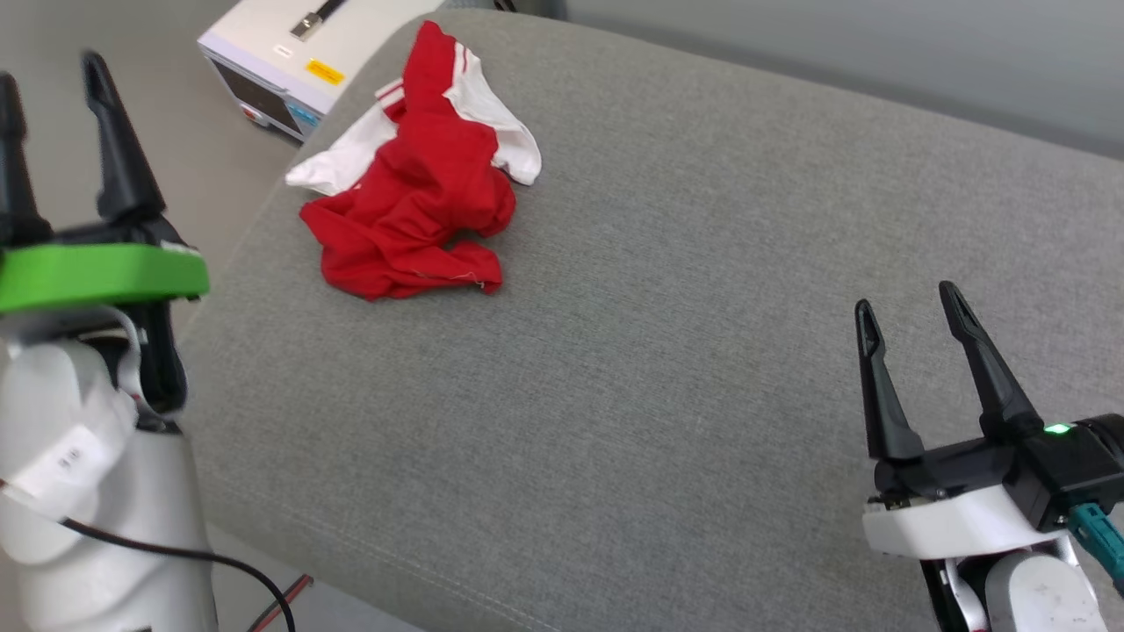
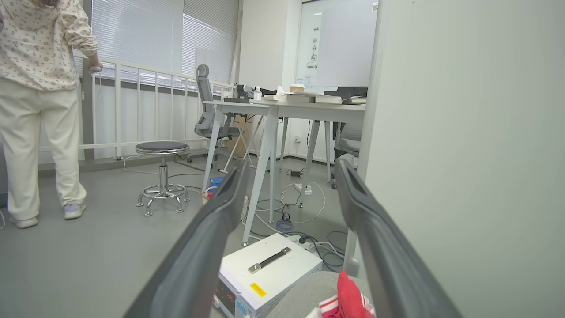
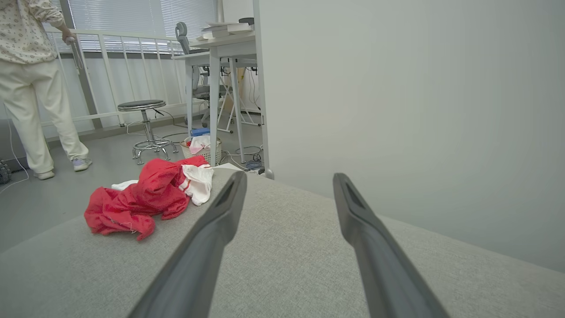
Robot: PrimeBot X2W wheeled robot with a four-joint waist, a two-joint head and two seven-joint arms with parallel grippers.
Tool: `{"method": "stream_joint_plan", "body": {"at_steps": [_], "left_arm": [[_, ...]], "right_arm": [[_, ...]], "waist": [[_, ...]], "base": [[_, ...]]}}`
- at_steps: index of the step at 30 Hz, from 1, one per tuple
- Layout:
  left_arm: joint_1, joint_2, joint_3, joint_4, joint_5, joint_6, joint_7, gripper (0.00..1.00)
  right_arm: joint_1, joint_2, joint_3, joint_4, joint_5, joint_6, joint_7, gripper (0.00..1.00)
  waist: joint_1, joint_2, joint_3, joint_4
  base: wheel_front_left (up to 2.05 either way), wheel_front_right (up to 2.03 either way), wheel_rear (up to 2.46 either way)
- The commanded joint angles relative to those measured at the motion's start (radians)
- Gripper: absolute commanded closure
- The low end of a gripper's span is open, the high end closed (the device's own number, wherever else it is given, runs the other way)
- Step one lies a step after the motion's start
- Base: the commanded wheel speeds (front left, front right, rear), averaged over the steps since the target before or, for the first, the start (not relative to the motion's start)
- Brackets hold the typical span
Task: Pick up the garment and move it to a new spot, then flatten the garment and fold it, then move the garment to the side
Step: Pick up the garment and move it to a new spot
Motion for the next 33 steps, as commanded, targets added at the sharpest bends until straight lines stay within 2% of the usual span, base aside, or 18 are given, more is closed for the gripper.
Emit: {"method": "stream_joint_plan", "body": {"at_steps": [1, 5, 6, 11, 16, 21, 27, 30, 33], "left_arm": [[-0.047, 0.018, 0.005, 0.016, -0.014, -0.007, -0.006, 0.00], [-0.174, 0.099, -0.013, 0.093, -0.062, -0.014, -0.006, 0.00], [-0.206, 0.136, -0.042, 0.120, -0.075, -0.014, -0.006, 0.00], [-0.302, 0.241, -0.158, 0.238, -0.148, -0.015, -0.006, 0.00], [-0.391, 0.337, -0.320, 0.368, -0.268, -0.015, 0.062, 0.00], [-0.449, 0.407, -0.492, 0.456, -0.451, -0.015, 0.352, 0.00], [-0.482, 0.475, -0.628, 0.477, -0.647, -0.015, 0.683, 0.00], [-0.477, 0.507, -0.702, 0.475, -0.696, -0.015, 0.831, 0.00], [-0.467, 0.525, -0.750, 0.478, -0.742, -0.015, 0.924, 0.00]], "right_arm": [[-0.023, -0.006, 0.000, -0.013, -0.009, -0.001, -0.005, 0.00], [-0.060, -0.015, 0.005, -0.044, -0.019, -0.001, -0.005, 0.00], [-0.072, -0.018, 0.007, -0.054, -0.021, -0.001, -0.005, 0.00], [-0.112, -0.026, 0.015, -0.087, -0.030, -0.001, -0.005, 0.00], [-0.148, -0.030, 0.035, -0.119, -0.039, -0.001, -0.005, 0.00], [-0.173, -0.036, 0.050, -0.139, -0.040, -0.001, -0.005, 0.00], [-0.188, -0.041, 0.056, -0.144, -0.042, -0.001, -0.005, 0.00], [-0.189, -0.041, 0.056, -0.144, -0.043, -0.001, -0.005, 0.00], [-0.191, -0.038, 0.055, -0.142, -0.042, -0.001, -0.005, 0.00]], "waist": [[-0.0001, 0.0000, 0.110, -0.093], [-0.0001, 0.0000, 0.174, -0.133], [-0.0001, 0.0000, 0.193, -0.144], [-0.0001, 0.0000, 0.250, -0.178], [-0.0001, 0.0000, 0.293, -0.209], [-0.0001, 0.0000, 0.321, -0.234], [-0.0001, 0.0000, 0.341, -0.251], [-0.0001, 0.0000, 0.347, -0.255], [-0.0001, 0.0000, 0.354, -0.261]], "base": [[0.00, 0.00, 0.00], [0.00, 0.00, 0.00], [0.00, 0.00, 0.00], [0.00, 0.00, 0.00], [0.00, 0.00, 0.00], [0.00, 0.00, 0.00], [0.00, 0.00, 0.00], [0.00, 0.00, 0.00], [0.00, 0.00, 0.00]]}}
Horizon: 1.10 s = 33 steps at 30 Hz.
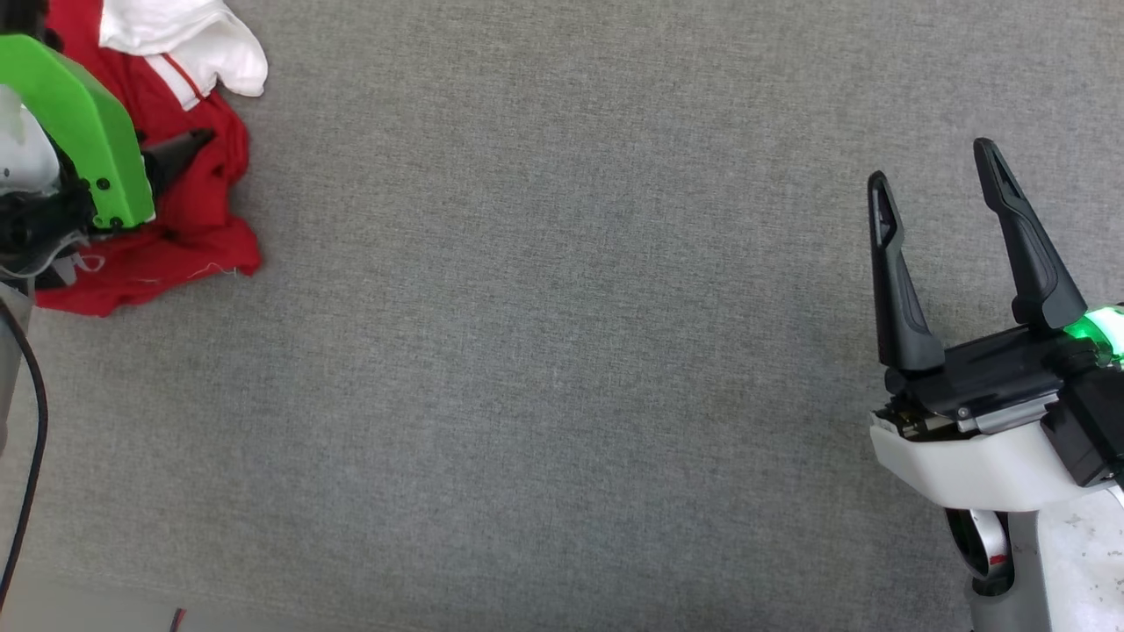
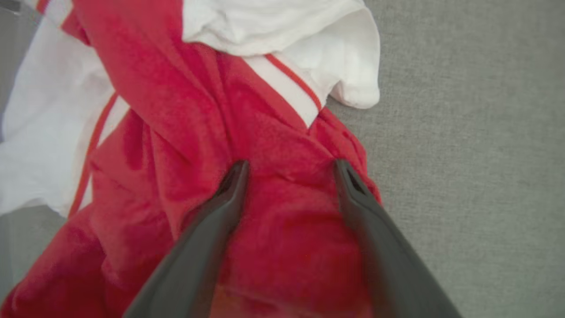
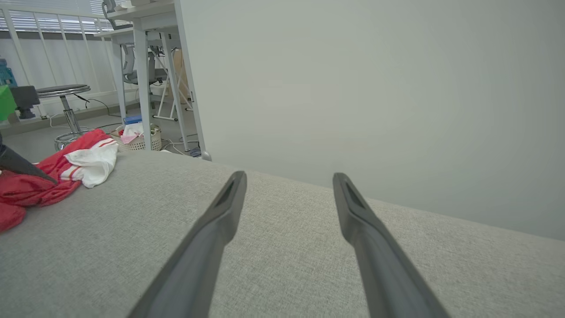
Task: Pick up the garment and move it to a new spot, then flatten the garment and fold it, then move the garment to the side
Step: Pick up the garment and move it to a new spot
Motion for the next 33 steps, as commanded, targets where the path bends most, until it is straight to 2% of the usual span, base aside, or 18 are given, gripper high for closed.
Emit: {"method": "stream_joint_plan", "body": {"at_steps": [1, 4, 9, 10, 11, 12, 17, 25, 33], "left_arm": [[0.005, 0.013, -0.024, 0.004, -0.008, -0.003, 0.027, 0.00], [0.020, 0.016, -0.079, 0.025, -0.006, -0.003, 0.064, 0.00], [0.034, -0.022, -0.135, 0.074, -0.010, -0.003, 0.052, 0.00], [0.034, -0.028, -0.146, 0.082, -0.009, -0.003, 0.049, 0.04], [0.034, -0.033, -0.159, 0.089, -0.009, -0.003, 0.044, 0.84], [0.031, -0.033, -0.171, 0.096, -0.008, -0.003, 0.035, 1.00], [0.000, -0.002, -0.214, 0.097, 0.017, -0.003, -0.050, 1.00], [-0.073, 0.066, -0.329, -0.025, 0.079, -0.003, -0.240, 1.00], [-0.146, 0.094, -0.444, -0.169, 0.136, -0.003, -0.356, 1.00]], "right_arm": [[-0.016, -0.002, 0.000, -0.003, -0.004, -0.001, -0.005, 0.00], [-0.020, 0.001, 0.004, 0.002, 0.000, -0.001, -0.005, 0.00], [-0.025, 0.008, 0.010, 0.011, 0.010, -0.001, -0.005, 0.00], [-0.026, 0.008, 0.011, 0.013, 0.012, -0.001, -0.005, 0.00], [-0.026, 0.010, 0.011, 0.017, 0.015, -0.001, -0.005, 0.00], [-0.025, 0.011, 0.011, 0.020, 0.019, -0.001, -0.005, 0.00], [-0.009, 0.020, 0.001, 0.033, 0.037, -0.001, -0.005, 0.00], [0.042, 0.029, -0.008, 0.056, 0.059, -0.001, -0.005, 0.00], [0.079, 0.033, -0.024, 0.068, 0.102, -0.001, -0.005, 0.00]], "waist": [[-0.0001, 0.0000, 0.006, -0.006], [-0.0001, 0.0000, 0.010, -0.012], [-0.0001, 0.0000, 0.011, -0.020], [-0.0001, 0.0000, 0.010, -0.021], [-0.0001, 0.0000, 0.006, -0.023], [-0.0001, 0.0000, 0.001, -0.025], [-0.0001, 0.0000, -0.045, -0.024], [-0.0001, 0.0000, -0.171, 0.006], [-0.0001, 0.0000, -0.275, 0.004]], "base": [[0.00, 0.00, 0.00], [0.00, 0.00, 0.00], [0.00, 0.00, 0.00], [0.00, 0.00, 0.00], [0.00, 0.00, 0.00], [0.00, 0.00, 0.00], [0.00, 0.00, 0.00], [0.00, 0.00, 0.00], [0.00, 0.00, 0.00]]}}
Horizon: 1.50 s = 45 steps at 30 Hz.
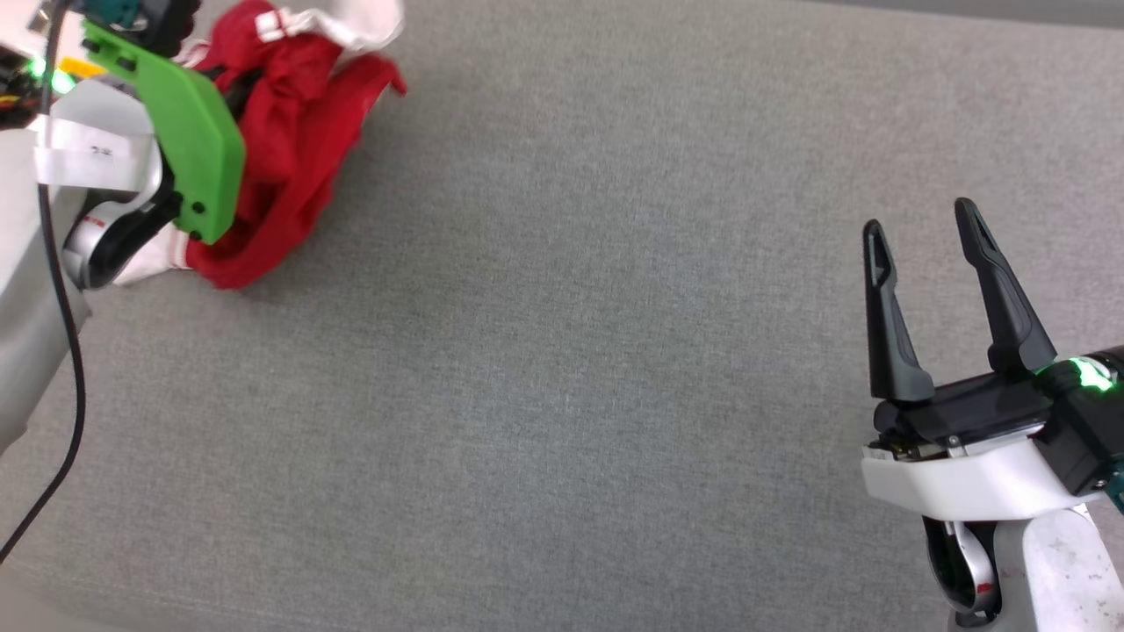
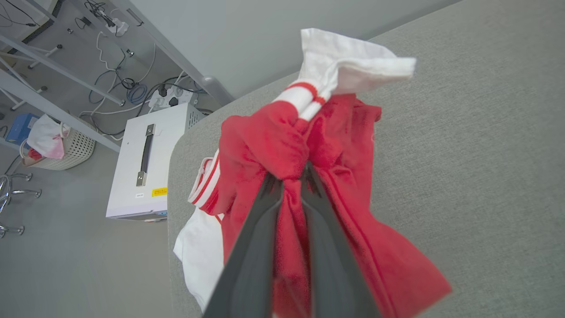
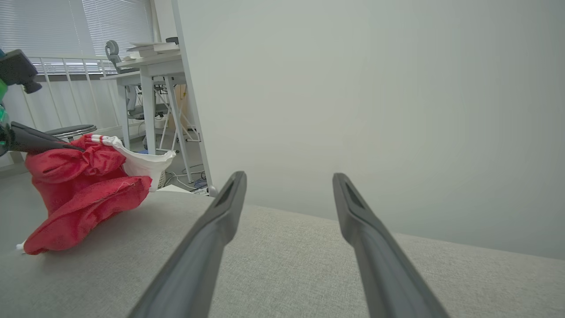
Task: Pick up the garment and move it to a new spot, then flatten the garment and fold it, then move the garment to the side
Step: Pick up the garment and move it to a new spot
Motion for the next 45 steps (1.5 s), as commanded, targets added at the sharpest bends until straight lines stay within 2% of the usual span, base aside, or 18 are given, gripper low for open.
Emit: {"method": "stream_joint_plan", "body": {"at_steps": [1, 7, 13, 21, 26, 31, 35, 41, 45], "left_arm": [[-0.029, 0.001, -0.015, -0.024, 0.014, -0.003, -0.016, 1.00], [-0.075, -0.027, -0.090, -0.141, 0.037, -0.003, -0.038, 1.00], [-0.115, -0.091, -0.146, -0.235, 0.046, -0.003, -0.056, 1.00], [-0.167, -0.232, -0.268, -0.304, 0.067, -0.003, -0.096, 1.00], [-0.171, -0.324, -0.332, -0.301, 0.057, -0.003, -0.122, 1.00], [-0.098, -0.417, -0.361, -0.259, 0.083, -0.003, -0.111, 1.00], [0.071, -0.481, -0.363, -0.280, 0.153, -0.003, -0.001, 1.00], [0.272, -0.501, -0.363, -0.309, 0.220, -0.003, 0.119, 1.00], [0.334, -0.501, -0.363, -0.312, 0.227, -0.003, 0.155, 1.00]], "right_arm": [[0.016, -0.001, -0.006, 0.003, 0.016, -0.001, -0.005, 0.00], [0.039, -0.001, -0.019, 0.003, 0.049, -0.001, -0.005, 0.00], [0.040, -0.001, -0.038, 0.001, 0.076, -0.001, -0.005, 0.00], [0.035, -0.001, -0.062, -0.001, 0.102, -0.001, -0.005, 0.00], [0.026, -0.001, -0.084, -0.008, 0.114, -0.001, -0.005, 0.00], [0.018, -0.001, -0.100, -0.015, 0.126, -0.001, -0.005, 0.00], [0.008, -0.001, -0.102, -0.016, 0.135, -0.001, -0.005, 0.00], [-0.009, -0.001, -0.099, -0.012, 0.145, -0.001, -0.005, 0.00], [-0.017, -0.001, -0.094, -0.007, 0.144, -0.001, -0.005, 0.00]], "waist": [[0.0001, 0.0000, -0.062, -0.001], [0.0001, 0.0000, -0.100, -0.052], [0.0001, 0.0000, -0.101, -0.131], [0.0001, 0.0000, -0.080, -0.239], [0.0001, 0.0000, -0.062, -0.290], [0.0001, 0.0000, -0.036, -0.327], [0.0001, 0.0000, -0.010, -0.343], [0.0001, 0.0000, 0.023, -0.351], [0.0001, 0.0000, 0.030, -0.348]], "base": [[0.00, 0.00, 0.00], [0.00, 0.00, 0.00], [0.00, 0.00, 0.00], [0.00, 0.00, 0.00], [0.00, 0.00, 0.00], [0.00, 0.00, 0.00], [0.00, 0.00, 0.00], [0.00, 0.00, 0.00], [0.00, 0.00, 0.00]]}}
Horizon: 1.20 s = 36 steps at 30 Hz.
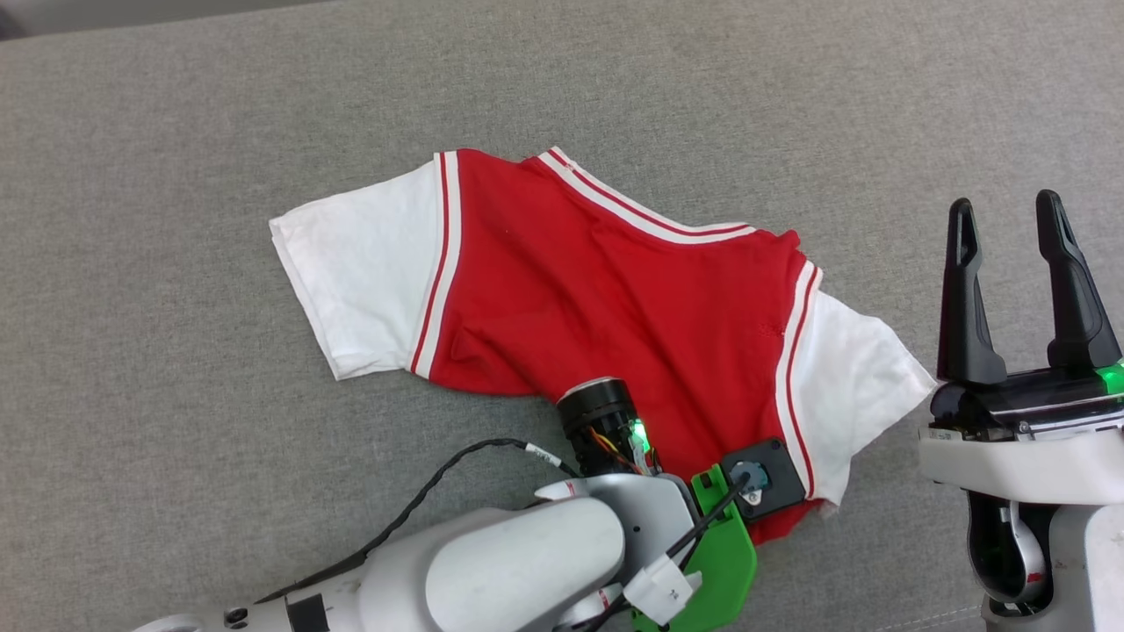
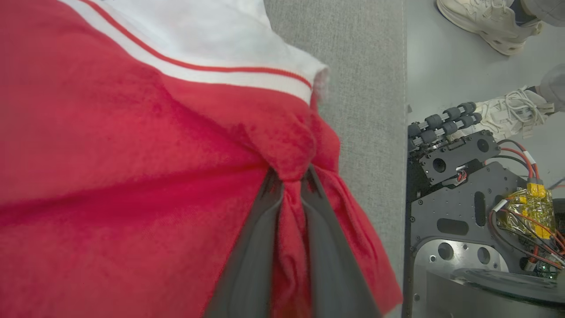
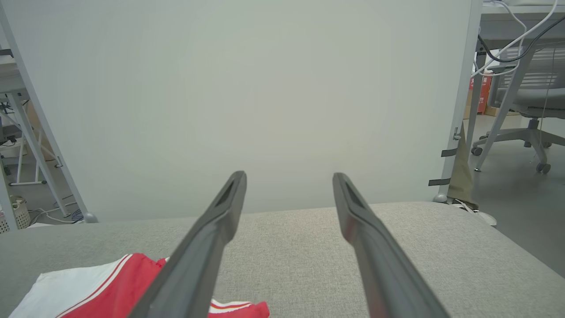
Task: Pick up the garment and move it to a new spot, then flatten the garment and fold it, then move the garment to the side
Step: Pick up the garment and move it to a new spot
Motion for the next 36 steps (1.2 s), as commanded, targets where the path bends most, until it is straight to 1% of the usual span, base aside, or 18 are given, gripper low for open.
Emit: {"method": "stream_joint_plan", "body": {"at_steps": [1, 2, 3, 5, 7, 9, 11, 14, 15, 17, 19, 21, 23, 28, 31, 33, 36], "left_arm": [[0.010, -0.002, 0.005, 0.005, -0.001, -0.003, -0.006, 1.00], [0.008, -0.002, 0.005, 0.012, 0.002, -0.003, -0.021, 0.72], [0.004, -0.004, 0.005, 0.015, 0.013, -0.003, -0.038, 0.00], [-0.005, -0.012, 0.005, 0.023, 0.027, -0.003, -0.096, 0.00], [-0.026, -0.018, 0.005, 0.038, 0.036, -0.003, -0.180, 0.00], [-0.050, -0.029, 0.005, 0.060, 0.043, -0.003, -0.282, 0.00], [-0.068, -0.043, 0.008, 0.082, 0.025, -0.003, -0.390, 0.00], [-0.081, -0.053, 0.044, 0.105, 0.013, 0.001, -0.492, 0.00], [-0.086, -0.052, 0.060, 0.113, 0.020, 0.013, -0.524, 0.00], [-0.090, -0.047, 0.089, 0.126, 0.032, 0.043, -0.574, 0.00], [-0.091, -0.032, 0.122, 0.143, 0.048, 0.086, -0.627, 0.00], [-0.079, -0.013, 0.168, 0.154, 0.057, 0.140, -0.682, 0.00], [-0.054, 0.006, 0.210, 0.152, 0.053, 0.180, -0.707, 0.00], [0.028, 0.064, 0.314, 0.128, 0.066, 0.281, -0.727, 0.00], [0.104, 0.097, 0.416, 0.064, 0.102, 0.349, -0.729, 0.00], [0.168, 0.113, 0.484, 0.028, 0.127, 0.384, -0.729, 0.00], [0.263, 0.128, 0.577, -0.015, 0.162, 0.413, -0.729, 0.00]], "right_arm": [[-0.018, -0.001, 0.001, 0.003, 0.002, -0.001, -0.005, 0.00], [-0.018, -0.001, -0.001, 0.005, 0.000, -0.001, -0.005, 0.00], [-0.017, -0.001, -0.002, 0.007, -0.002, -0.001, -0.005, 0.00], [-0.010, -0.001, -0.004, 0.013, -0.009, -0.001, -0.005, 0.00], [-0.001, -0.001, -0.007, 0.017, -0.016, -0.001, -0.005, 0.00], [0.012, -0.001, -0.014, 0.020, -0.023, -0.001, -0.005, 0.00], [0.027, -0.001, -0.021, 0.021, -0.028, -0.001, -0.005, 0.00], [0.044, -0.001, -0.022, 0.024, -0.041, -0.001, -0.005, 0.00], [0.051, -0.001, -0.024, 0.026, -0.044, -0.001, -0.005, 0.00], [0.062, -0.001, -0.031, 0.030, -0.048, -0.001, -0.005, 0.00], [0.076, -0.001, -0.035, 0.034, -0.051, -0.001, -0.005, 0.00], [0.090, -0.001, -0.037, 0.040, -0.055, -0.001, -0.005, 0.00], [0.102, -0.001, -0.042, 0.043, -0.057, -0.001, -0.005, 0.00], [0.131, -0.001, -0.053, 0.052, -0.059, -0.001, -0.005, 0.00], [0.143, -0.001, -0.056, 0.058, -0.062, -0.001, -0.005, 0.00], [0.148, -0.001, -0.059, 0.061, -0.063, -0.001, -0.005, 0.00], [0.155, -0.001, -0.061, 0.070, -0.065, -0.001, -0.005, 0.00]], "waist": [[0.0000, -0.0001, 0.001, 0.004], [0.0000, -0.0001, -0.003, 0.008], [0.0000, -0.0001, -0.007, 0.012], [0.0000, -0.0001, -0.025, 0.023], [0.0000, -0.0001, -0.043, 0.036], [0.0000, -0.0001, -0.067, 0.055], [0.0000, -0.0001, -0.094, 0.076], [0.0000, -0.0001, -0.127, 0.101], [0.0000, -0.0001, -0.141, 0.110], [0.0000, -0.0001, -0.161, 0.125], [0.0000, -0.0001, -0.181, 0.139], [0.0000, -0.0001, -0.201, 0.154], [0.0000, -0.0001, -0.216, 0.165], [0.0000, -0.0001, -0.245, 0.192], [0.0000, -0.0001, -0.257, 0.204], [0.0000, -0.0001, -0.263, 0.212], [0.0000, -0.0001, -0.273, 0.222]], "base": [[0.00, 0.00, 0.00], [0.00, 0.00, 0.00], [0.00, 0.00, 0.00], [0.00, 0.00, 0.00], [0.00, 0.00, 0.00], [0.00, 0.00, 0.00], [0.00, 0.00, 0.00], [0.00, 0.00, 0.00], [0.00, 0.00, 0.00], [0.00, 0.00, 0.00], [0.00, 0.00, 0.00], [0.00, 0.00, 0.00], [0.00, 0.00, 0.00], [0.00, 0.00, 0.00], [0.00, 0.00, 0.00], [0.00, 0.00, 0.00], [0.00, 0.00, 0.00]]}}
